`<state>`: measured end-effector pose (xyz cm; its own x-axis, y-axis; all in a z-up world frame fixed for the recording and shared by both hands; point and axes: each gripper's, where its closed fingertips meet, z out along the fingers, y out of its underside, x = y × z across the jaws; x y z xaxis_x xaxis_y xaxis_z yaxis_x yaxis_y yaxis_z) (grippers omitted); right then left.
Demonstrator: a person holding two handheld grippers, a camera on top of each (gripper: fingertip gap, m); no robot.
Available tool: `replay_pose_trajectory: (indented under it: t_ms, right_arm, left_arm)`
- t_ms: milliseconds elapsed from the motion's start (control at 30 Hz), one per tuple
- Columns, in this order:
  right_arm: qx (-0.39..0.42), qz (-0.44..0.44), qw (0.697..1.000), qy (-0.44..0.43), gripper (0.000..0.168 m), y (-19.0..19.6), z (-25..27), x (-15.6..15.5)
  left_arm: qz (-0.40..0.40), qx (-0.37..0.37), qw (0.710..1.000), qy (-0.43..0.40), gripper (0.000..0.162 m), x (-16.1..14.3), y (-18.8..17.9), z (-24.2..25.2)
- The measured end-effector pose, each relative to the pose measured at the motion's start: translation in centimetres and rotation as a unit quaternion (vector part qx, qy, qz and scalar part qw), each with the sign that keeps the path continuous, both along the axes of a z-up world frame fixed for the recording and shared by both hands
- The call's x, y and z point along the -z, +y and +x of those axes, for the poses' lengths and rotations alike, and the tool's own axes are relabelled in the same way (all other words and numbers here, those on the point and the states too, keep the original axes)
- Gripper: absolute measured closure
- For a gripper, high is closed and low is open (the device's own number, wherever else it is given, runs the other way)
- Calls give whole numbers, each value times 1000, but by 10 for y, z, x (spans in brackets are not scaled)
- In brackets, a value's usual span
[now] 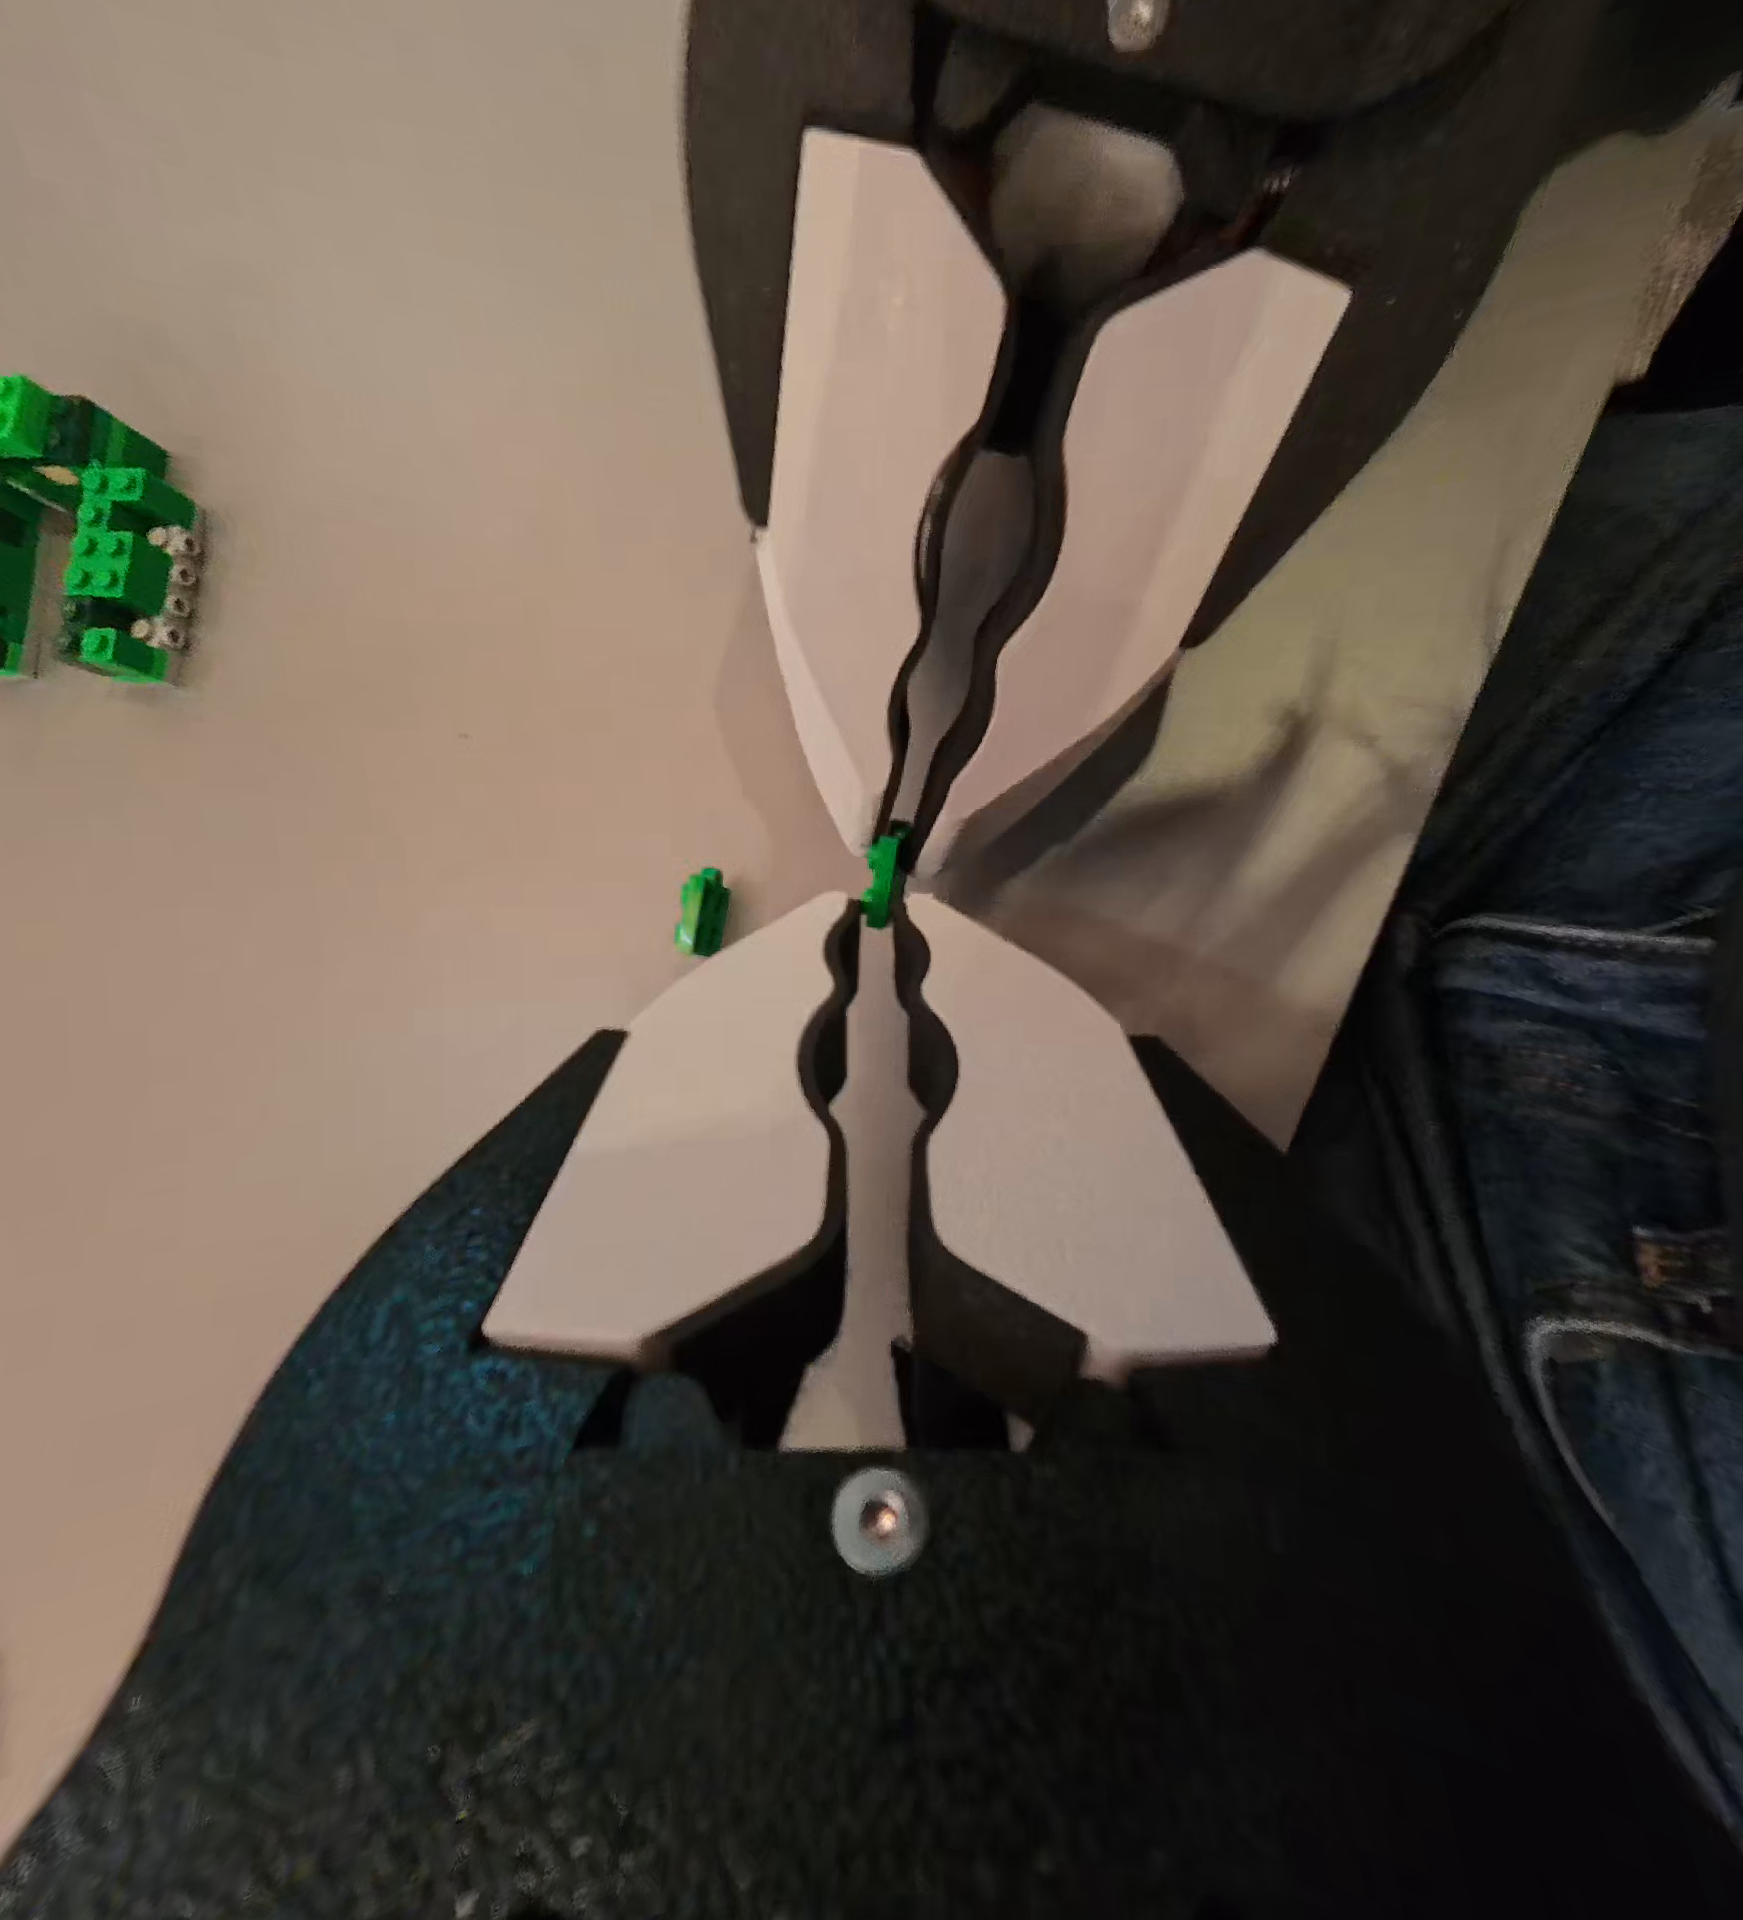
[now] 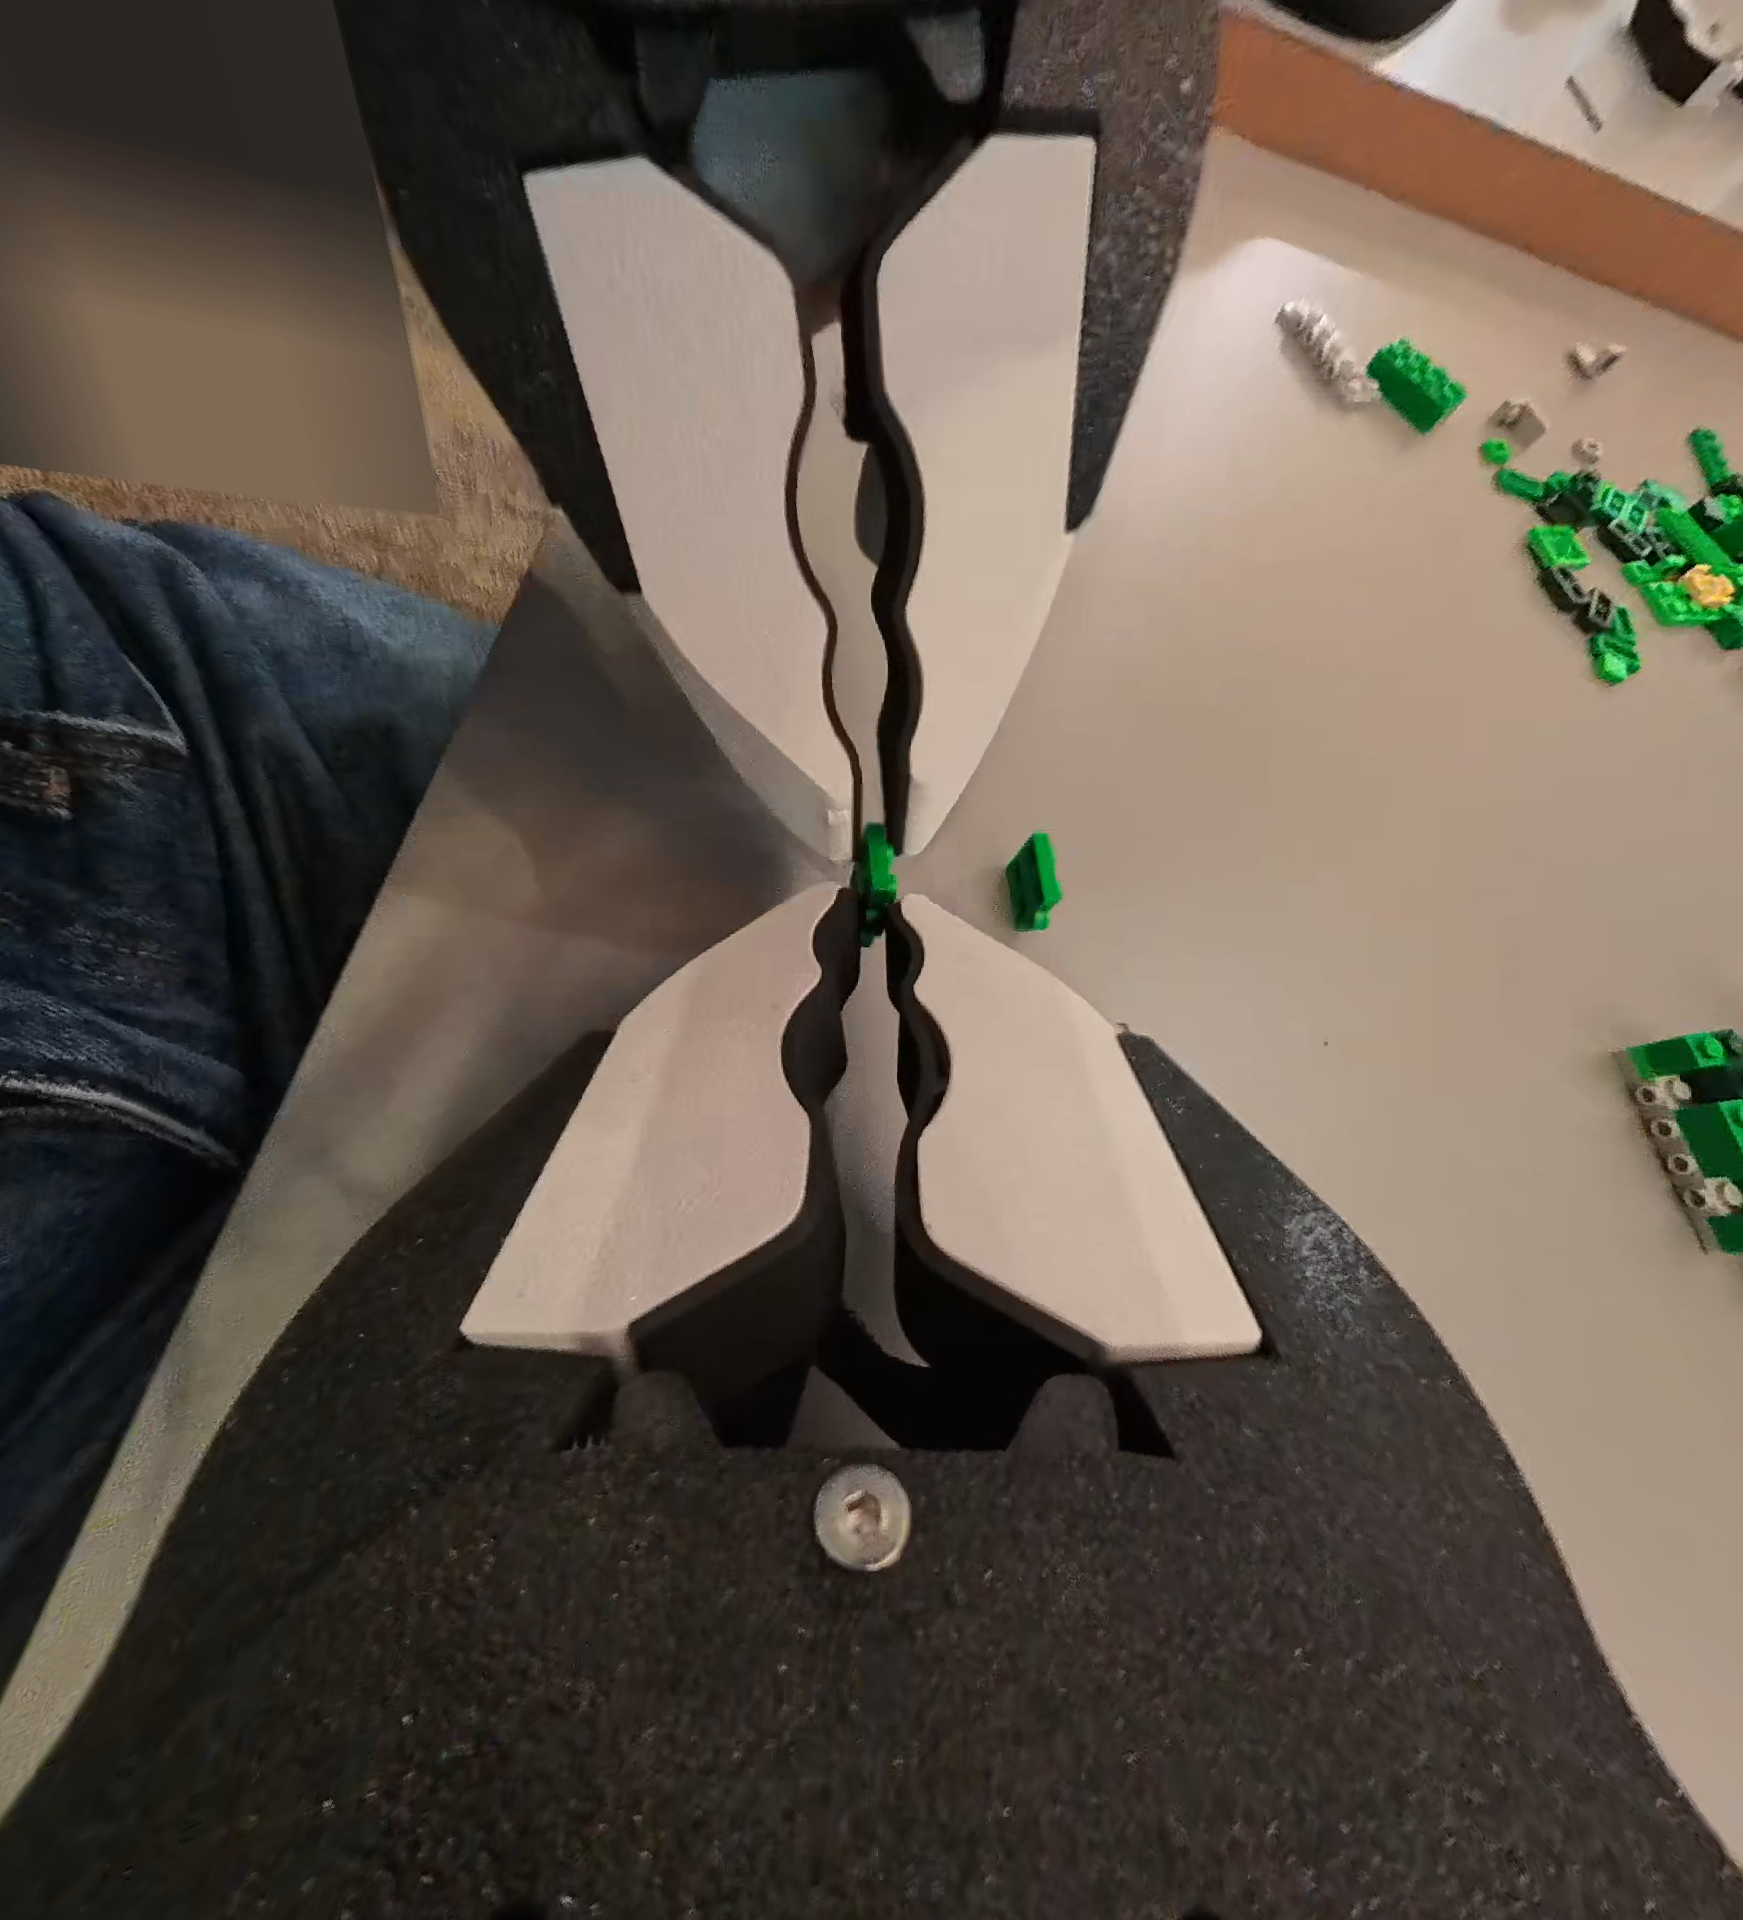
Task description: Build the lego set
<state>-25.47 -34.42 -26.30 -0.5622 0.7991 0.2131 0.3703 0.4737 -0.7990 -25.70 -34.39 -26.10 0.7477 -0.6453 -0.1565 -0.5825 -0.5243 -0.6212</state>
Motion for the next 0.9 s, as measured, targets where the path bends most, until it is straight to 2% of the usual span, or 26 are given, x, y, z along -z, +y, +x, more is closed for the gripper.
replay_pose_trajectory:
  t_ms: [33, 100, 133, 200, 300, 567, 900]
  right_arm:
    - [2, -9, 1000, 7, 164, 2, -1, -1]
    - [10, -15, 1000, 18, 164, 9, -4, -3]
    - [10, -13, 1000, 24, 164, 11, -6, -4]
    - [7, -3, 1000, 6, 164, 14, -9, 1]
    - [-11, 4, 1000, -11, 164, 11, -12, 6]
    - [-34, 16, 998, -40, 164, 8, -17, 15]
    - [-37, 25, 998, -34, 164, 10, -17, 14]
  left_arm:
    - [6, -9, 1000, -16, 150, -3, 1, -2]
    - [33, -29, 998, -41, 128, -9, 4, -11]
    - [48, -36, 997, -51, 126, -12, 6, -17]
    - [59, -42, 995, -65, 129, -14, 7, -25]
    - [54, -17, 996, -68, 145, -9, 4, -25]
    - [58, 27, 998, -11, 160, 10, 6, -18]
    - [51, 23, 998, -4, 160, 12, 8, -19]
